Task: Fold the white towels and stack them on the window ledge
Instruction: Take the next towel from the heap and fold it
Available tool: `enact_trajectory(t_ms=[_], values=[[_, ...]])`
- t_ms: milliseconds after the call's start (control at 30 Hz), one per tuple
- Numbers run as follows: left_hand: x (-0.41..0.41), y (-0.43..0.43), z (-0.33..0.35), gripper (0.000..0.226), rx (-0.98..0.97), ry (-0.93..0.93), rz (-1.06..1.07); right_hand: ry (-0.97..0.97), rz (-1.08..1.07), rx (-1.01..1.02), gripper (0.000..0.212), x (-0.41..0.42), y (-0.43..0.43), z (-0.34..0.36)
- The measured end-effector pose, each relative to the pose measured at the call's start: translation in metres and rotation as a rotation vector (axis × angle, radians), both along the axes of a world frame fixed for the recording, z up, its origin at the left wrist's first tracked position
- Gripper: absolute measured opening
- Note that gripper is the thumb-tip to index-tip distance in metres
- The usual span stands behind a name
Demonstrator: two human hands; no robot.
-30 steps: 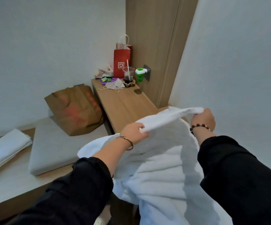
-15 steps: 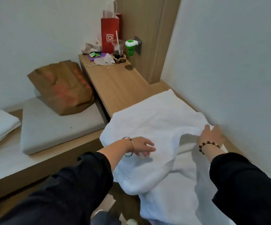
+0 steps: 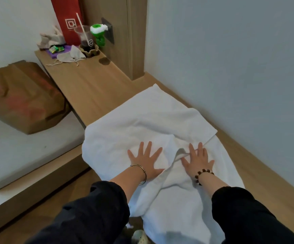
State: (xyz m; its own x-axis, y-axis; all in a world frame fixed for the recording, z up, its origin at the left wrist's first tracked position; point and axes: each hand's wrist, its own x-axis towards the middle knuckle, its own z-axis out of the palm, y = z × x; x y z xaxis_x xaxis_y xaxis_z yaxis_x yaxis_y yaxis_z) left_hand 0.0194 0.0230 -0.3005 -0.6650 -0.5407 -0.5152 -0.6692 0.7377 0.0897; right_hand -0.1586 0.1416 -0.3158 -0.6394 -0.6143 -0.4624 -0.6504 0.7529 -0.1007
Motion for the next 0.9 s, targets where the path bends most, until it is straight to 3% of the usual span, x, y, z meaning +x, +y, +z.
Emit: enact_trajectory(t_ms=[467,567,633,667,733,800,900], values=[[-0.019,-0.086,-0.019,0.066,-0.128,0.041,0.074,-0.041,0.122,0.005,0.070,-0.043,-0.112,-0.003],[-0.023,-0.100,-0.012,0.048,-0.007,0.299,0.330,-0.104,0.181,-0.011,0.070,-0.051,-0.152,0.003],[-0.031,-0.100,-0.003,0.058,0.135,0.598,0.468,-0.208,0.205,-0.062,0.067,-0.059,-0.172,0.013],[-0.037,-0.095,0.001,0.069,0.161,0.675,0.427,-0.290,0.185,-0.114,0.065,-0.064,-0.179,0.018],[-0.049,-0.078,0.005,0.078,0.179,0.583,0.228,-0.482,0.038,-0.263,0.058,-0.072,-0.183,0.026],[-0.059,-0.062,-0.003,0.078,0.080,0.311,0.057,-0.590,-0.217,-0.463,0.045,-0.077,-0.173,0.032],[-0.067,-0.053,-0.009,0.082,-0.078,0.109,-0.063,-0.504,-0.495,-0.675,0.029,-0.078,-0.134,0.037]])
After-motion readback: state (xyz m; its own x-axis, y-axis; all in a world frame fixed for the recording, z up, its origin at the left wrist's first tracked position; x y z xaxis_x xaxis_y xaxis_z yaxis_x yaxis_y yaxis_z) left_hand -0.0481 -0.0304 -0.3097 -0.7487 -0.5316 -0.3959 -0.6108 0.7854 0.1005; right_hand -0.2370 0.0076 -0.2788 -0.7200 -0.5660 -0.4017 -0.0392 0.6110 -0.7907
